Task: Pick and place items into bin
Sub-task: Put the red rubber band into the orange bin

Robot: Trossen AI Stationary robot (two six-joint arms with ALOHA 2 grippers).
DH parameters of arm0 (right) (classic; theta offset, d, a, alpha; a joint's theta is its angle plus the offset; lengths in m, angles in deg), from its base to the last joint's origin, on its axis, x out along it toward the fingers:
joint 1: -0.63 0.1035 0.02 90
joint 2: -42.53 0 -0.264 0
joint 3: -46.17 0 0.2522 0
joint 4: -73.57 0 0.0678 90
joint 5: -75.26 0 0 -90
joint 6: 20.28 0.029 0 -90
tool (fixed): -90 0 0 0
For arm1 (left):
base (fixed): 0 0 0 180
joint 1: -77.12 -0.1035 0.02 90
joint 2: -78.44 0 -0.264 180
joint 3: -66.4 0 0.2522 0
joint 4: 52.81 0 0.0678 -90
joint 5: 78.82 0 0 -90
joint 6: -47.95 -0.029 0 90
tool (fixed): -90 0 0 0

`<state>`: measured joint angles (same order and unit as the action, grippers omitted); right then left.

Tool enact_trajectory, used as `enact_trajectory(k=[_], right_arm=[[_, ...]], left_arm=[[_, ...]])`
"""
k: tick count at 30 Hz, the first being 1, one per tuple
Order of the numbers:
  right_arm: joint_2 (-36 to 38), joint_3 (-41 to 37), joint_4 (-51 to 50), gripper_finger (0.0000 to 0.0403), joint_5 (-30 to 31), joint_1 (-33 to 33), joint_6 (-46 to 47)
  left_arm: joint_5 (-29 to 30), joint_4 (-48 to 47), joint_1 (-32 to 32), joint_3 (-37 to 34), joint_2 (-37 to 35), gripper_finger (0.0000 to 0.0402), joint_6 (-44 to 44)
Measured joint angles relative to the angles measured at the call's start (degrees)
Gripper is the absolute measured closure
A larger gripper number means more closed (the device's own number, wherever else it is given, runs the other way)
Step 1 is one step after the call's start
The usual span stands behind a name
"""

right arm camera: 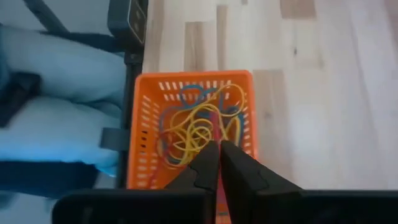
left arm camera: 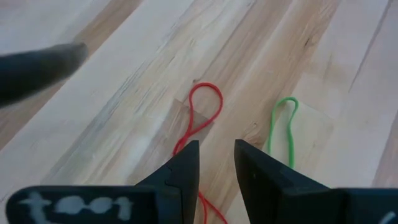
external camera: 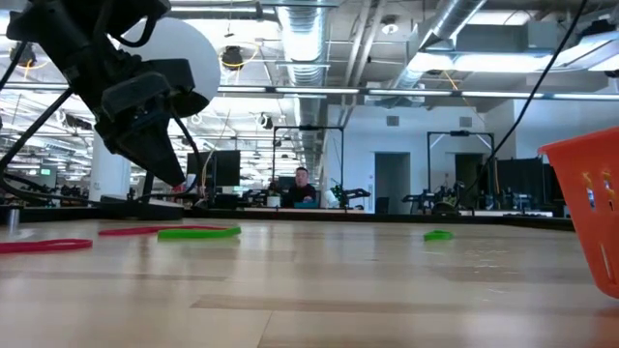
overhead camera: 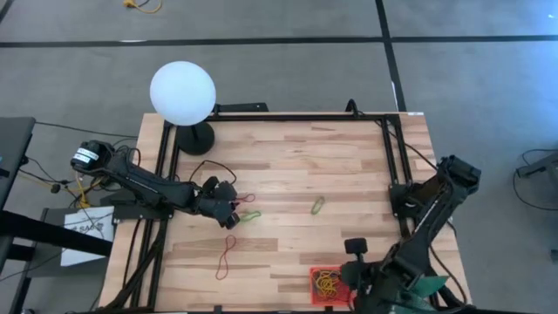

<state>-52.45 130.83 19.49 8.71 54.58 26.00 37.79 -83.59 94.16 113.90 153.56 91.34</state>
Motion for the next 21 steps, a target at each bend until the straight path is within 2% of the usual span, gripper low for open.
enact_trajectory(k=[9, 13, 17, 21], right_arm=[[0.09, 0.02, 6.17, 0.0335, -9.43, -1.97, 7.87], [0.07, 0.02, 7.66, 0.0327, -9.77, -1.46, 7.28], [0.10, 0.02, 7.79, 0.0330, -2.54, -1.57, 6.63], [0.11, 0.02, 7.89, 0.0332, 9.71, -2.42, -4.04]], left_arm=[[-0.31, 0.02, -0.41, 0.00, 0.00, 0.0310, -2.48], [-0.75, 0.00, -1.02, 0.00, 0.00, 0.0310, -5.70], [-0.86, 0.02, -1.97, 0.00, 0.00, 0.0310, -5.32], [-2.43, 0.02, -3.46, 0.00, 0.00, 0.0310, -5.11]])
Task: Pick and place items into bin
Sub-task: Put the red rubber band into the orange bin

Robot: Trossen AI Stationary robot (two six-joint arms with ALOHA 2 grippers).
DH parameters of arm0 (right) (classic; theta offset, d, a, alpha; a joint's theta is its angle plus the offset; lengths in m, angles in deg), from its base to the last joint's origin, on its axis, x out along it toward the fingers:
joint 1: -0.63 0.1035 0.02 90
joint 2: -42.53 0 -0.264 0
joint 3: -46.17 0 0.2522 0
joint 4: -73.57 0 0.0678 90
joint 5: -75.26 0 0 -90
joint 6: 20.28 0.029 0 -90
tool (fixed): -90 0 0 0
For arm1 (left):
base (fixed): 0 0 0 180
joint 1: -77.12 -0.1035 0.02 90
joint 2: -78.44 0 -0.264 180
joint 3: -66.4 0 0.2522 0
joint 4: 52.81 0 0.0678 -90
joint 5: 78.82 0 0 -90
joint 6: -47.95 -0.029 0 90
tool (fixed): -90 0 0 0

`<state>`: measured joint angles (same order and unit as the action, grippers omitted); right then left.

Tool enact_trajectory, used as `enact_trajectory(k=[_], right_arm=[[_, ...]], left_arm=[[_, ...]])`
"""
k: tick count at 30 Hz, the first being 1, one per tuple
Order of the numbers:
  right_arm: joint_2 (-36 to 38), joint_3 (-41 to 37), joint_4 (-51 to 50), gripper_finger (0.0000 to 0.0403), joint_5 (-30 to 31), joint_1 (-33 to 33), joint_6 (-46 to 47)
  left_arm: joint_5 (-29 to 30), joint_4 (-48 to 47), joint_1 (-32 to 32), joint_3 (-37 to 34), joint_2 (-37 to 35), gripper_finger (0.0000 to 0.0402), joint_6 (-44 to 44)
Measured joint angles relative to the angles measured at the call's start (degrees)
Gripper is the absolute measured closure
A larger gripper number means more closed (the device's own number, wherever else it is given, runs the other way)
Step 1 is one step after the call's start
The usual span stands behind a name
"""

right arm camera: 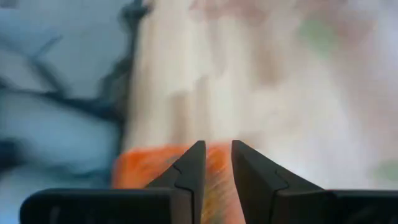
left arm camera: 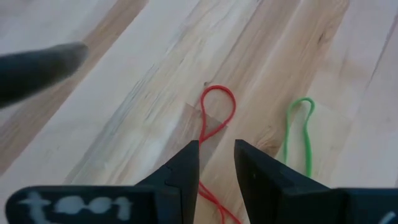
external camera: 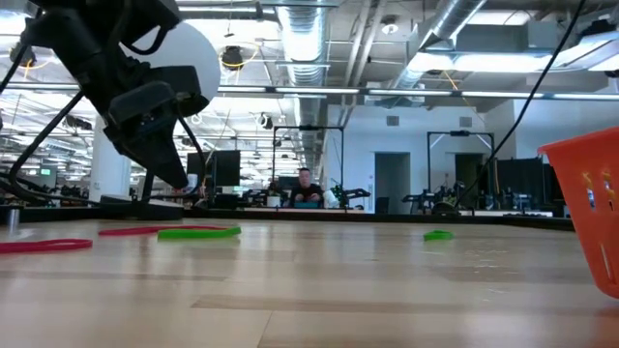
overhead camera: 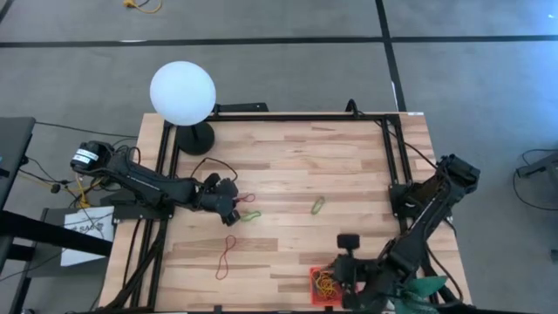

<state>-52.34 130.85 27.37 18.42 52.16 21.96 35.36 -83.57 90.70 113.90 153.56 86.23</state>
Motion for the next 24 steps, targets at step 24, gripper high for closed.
enact_trajectory(k=[24], right_arm=[[6.93, -2.13, 1.27, 0.0332, -25.07, -15.95, -35.82]], left_arm=[[-4.02, 14.95, -1.74, -12.44, 0.00, 0.0310, -1.60]])
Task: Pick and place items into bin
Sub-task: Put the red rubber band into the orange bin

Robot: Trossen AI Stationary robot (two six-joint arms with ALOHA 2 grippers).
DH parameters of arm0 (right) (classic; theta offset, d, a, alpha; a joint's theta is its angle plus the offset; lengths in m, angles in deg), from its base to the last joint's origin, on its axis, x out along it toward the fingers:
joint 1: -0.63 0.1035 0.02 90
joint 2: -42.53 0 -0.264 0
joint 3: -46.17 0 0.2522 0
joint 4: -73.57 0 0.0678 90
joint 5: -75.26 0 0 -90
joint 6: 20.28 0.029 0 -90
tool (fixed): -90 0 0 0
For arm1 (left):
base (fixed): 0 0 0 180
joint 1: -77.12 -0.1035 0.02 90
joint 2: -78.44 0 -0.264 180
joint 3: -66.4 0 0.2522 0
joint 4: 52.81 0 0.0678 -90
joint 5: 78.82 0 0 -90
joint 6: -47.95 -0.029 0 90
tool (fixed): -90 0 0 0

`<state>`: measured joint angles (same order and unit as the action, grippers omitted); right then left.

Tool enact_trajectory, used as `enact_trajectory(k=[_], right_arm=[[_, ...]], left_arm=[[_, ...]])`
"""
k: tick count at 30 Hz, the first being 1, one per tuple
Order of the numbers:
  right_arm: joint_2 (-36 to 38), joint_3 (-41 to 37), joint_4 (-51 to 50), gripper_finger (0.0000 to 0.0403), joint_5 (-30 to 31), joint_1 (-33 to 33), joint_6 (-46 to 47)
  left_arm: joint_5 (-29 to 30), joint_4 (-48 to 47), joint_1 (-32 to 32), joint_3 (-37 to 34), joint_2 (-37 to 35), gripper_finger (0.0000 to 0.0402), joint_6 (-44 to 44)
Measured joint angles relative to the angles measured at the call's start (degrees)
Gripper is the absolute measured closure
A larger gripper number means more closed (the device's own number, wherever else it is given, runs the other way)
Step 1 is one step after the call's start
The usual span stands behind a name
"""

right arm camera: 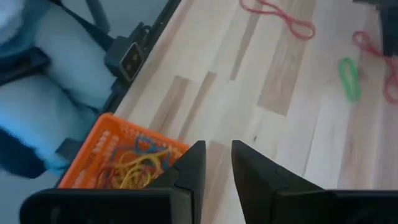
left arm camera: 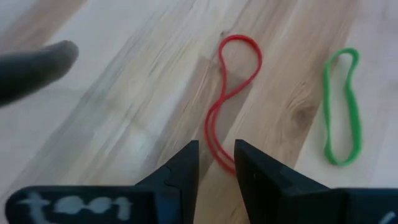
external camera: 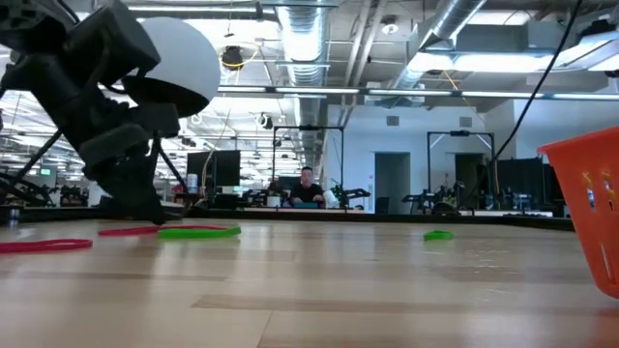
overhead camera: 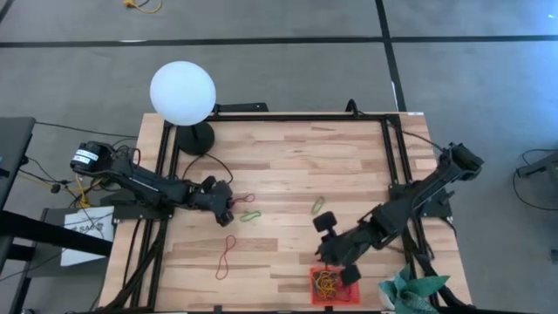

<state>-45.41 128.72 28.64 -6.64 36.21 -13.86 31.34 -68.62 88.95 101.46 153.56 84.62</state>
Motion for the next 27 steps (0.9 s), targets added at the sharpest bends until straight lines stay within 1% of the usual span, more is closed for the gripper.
enact_trajectory(k=[3, 7, 8, 10, 12, 15, 19, 21, 22, 24, 27], right_arm=[[4.60, -3.70, 0.51, 0.0332, -3.58, -2.38, -0.46], [11.98, -9.62, 2.24, 0.0332, -3.73, -6.49, -3.41], [13.87, -11.72, 4.14, 0.0332, -3.69, -7.79, -4.51], [17.59, -16.78, 10.23, 0.0332, -3.72, -10.49, -5.77], [20.61, -22.80, 18.75, 0.0332, -3.71, -13.13, -5.90], [22.77, -32.66, 32.00, 0.0332, -3.71, -16.18, -2.29], [20.97, -43.06, 49.29, 0.0332, -3.43, -18.33, 5.50], [18.33, -46.28, 58.57, 0.0332, -2.69, -19.05, 11.14], [16.78, -47.20, 63.13, 0.0332, -2.13, -19.26, 12.53], [13.64, -47.82, 70.07, 0.0332, -1.65, -19.39, 11.17], [8.80, -47.86, 77.32, 0.0332, -1.78, -19.34, 3.85]], left_arm=[[-0.07, 0.16, 0.00, -0.92, 0.00, 0.0310, 0.91], [-0.01, 1.03, 0.00, -0.94, -0.02, 0.0310, 0.58], [0.02, 1.41, -0.02, -0.94, -0.01, 0.0310, 0.45], [0.00, 1.90, -0.23, -0.94, -0.02, 0.0310, 0.49], [-0.09, 2.19, -0.36, -0.94, -0.02, 0.0310, 0.82], [-0.07, 2.18, -0.39, -0.94, -0.02, 0.0310, 0.86], [1.17, 2.01, -0.39, -0.94, -0.02, 0.0310, 0.86], [1.27, 2.09, -0.44, -0.94, -0.02, 0.0310, 0.86], [1.28, 2.14, -0.44, -0.94, -0.02, 0.0310, 0.87], [1.31, 2.16, -0.44, -0.94, -0.02, 0.0310, 1.14], [1.33, 2.17, -0.44, -0.94, -0.02, 0.0310, 1.60]])
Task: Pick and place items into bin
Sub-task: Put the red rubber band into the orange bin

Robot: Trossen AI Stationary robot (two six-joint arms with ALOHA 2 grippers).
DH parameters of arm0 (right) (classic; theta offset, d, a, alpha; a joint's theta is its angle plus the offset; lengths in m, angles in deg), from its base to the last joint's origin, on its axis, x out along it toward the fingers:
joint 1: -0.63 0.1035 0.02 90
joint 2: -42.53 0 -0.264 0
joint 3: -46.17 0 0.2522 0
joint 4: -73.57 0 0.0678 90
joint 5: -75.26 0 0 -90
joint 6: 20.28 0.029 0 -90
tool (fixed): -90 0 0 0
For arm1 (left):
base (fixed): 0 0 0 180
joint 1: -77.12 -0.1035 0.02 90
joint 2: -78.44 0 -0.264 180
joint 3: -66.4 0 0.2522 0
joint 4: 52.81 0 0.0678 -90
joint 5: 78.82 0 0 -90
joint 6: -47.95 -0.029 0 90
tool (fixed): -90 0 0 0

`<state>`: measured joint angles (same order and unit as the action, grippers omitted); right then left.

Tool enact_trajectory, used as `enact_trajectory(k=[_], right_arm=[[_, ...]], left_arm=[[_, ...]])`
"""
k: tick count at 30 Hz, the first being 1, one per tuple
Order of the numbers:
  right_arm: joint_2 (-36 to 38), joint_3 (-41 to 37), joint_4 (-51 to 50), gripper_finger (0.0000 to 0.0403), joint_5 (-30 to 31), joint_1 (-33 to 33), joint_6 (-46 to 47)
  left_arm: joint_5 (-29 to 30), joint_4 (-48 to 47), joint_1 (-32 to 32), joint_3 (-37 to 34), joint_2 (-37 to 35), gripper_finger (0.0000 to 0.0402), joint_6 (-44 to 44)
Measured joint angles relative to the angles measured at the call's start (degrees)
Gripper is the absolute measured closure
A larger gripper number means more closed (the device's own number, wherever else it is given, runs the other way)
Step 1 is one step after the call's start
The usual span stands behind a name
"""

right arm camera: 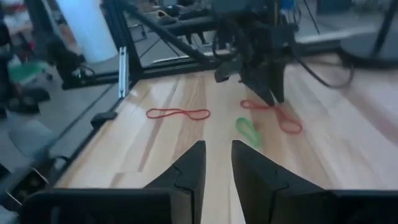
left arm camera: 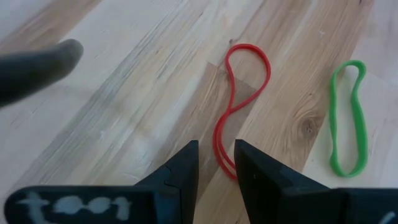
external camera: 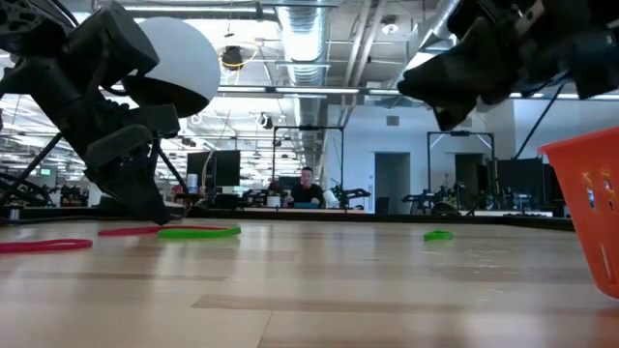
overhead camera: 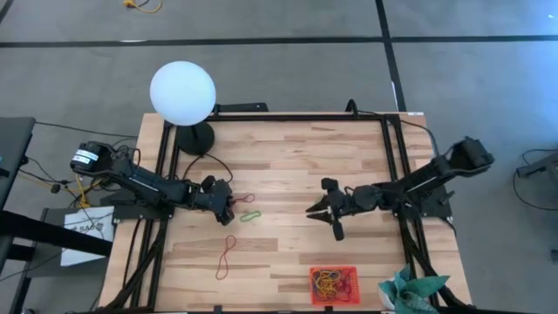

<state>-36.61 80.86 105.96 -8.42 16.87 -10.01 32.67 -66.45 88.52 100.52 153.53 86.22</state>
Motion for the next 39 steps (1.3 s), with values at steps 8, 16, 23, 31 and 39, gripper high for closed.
enact_trajectory(k=[8, 16, 23, 31, 39], right_arm=[[-11.09, 0.07, 12.83, 0.0332, -0.03, -0.33, -4.31], [-14.00, 5.06, 12.81, 0.0332, 0.25, -3.10, -7.58], [-13.98, 7.63, 12.55, 0.0332, 6.03, -5.70, -5.81], [-13.98, 7.65, 9.83, 0.0332, 5.94, -6.61, -5.78], [-13.98, 7.65, 9.64, 0.0332, 5.78, -8.61, -6.21]], left_arm=[[0.28, -0.15, 0.01, 0.00, 0.01, 0.0310, 0.48], [0.52, 0.30, 0.02, 0.00, 0.02, 0.0310, 0.55], [2.43, 1.11, -0.20, 0.00, 0.02, 0.0310, 0.25], [3.45, 5.55, -0.23, 0.00, 0.04, 0.0310, -1.17], [-2.71, 10.37, -5.68, 3.59, 0.04, 0.0310, -8.39]])
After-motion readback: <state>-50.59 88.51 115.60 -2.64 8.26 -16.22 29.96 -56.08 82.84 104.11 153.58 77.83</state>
